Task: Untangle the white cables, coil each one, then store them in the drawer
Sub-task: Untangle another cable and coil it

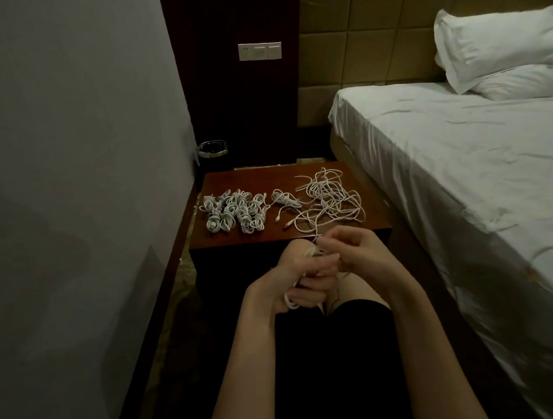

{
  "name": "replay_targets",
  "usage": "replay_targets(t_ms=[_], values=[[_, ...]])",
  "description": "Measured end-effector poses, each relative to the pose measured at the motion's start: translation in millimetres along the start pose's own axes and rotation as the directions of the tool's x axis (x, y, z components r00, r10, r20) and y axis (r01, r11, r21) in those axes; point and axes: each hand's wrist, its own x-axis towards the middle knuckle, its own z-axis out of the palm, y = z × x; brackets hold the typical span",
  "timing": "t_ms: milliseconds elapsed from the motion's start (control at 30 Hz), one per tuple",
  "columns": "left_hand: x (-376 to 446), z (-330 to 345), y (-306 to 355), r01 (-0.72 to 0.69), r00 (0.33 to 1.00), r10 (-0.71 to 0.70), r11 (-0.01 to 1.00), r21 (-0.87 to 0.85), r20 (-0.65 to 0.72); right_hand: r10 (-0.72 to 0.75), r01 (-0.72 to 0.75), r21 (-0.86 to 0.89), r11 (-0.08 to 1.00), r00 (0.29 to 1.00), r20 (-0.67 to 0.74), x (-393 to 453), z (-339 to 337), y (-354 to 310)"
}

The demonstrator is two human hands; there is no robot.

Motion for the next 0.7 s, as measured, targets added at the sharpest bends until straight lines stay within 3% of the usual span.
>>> replay_targets(t_ms=[67,167,267,367,467,600,700], values=[[-0.4,-0.6,-1.1,-0.024,1.0,0.024,1.0,0.013,0.02,-0.002,0.003,0.07,0.998,1.0,-0.017,-1.5,-6.2,-0.9],[7.4,1.6,-1.6,-0.183,0.976,0.18,0.983,-0.008,-0.125,-0.108,0.11,0.014,0.994,0.991,-0.082,-2.2,-6.6,-2.5],[13.6,-1.8,1.9,-0.37,0.858,0.335,0.929,-0.015,-0.389,-0.176,0.168,-0.06,0.984,0.967,-0.186,-2.7,0.1,-6.8],[12.8,-10.2,4.5,-0.419,0.748,0.383,0.906,0.062,-0.542,-0.244,0.189,-0.196,0.962,0.92,-0.307,-4.2,-0.9,-9.6],[14.1,-7.5,3.8,-0.391,0.76,0.352,0.919,0.049,-0.547,-0.316,0.22,-0.299,0.929,0.89,-0.327,-2.8,-0.7,-11.2],[18.2,-2.7,6.3,-0.391,0.803,0.342,0.921,0.003,-0.487,-0.245,0.152,-0.358,0.921,0.942,-0.231,3.0,5.2,-1.4],[17.0,-9.2,5.8,-0.399,0.761,0.331,0.917,0.001,-0.558,-0.18,0.107,-0.372,0.922,0.969,-0.168,3.4,0.5,2.0]])
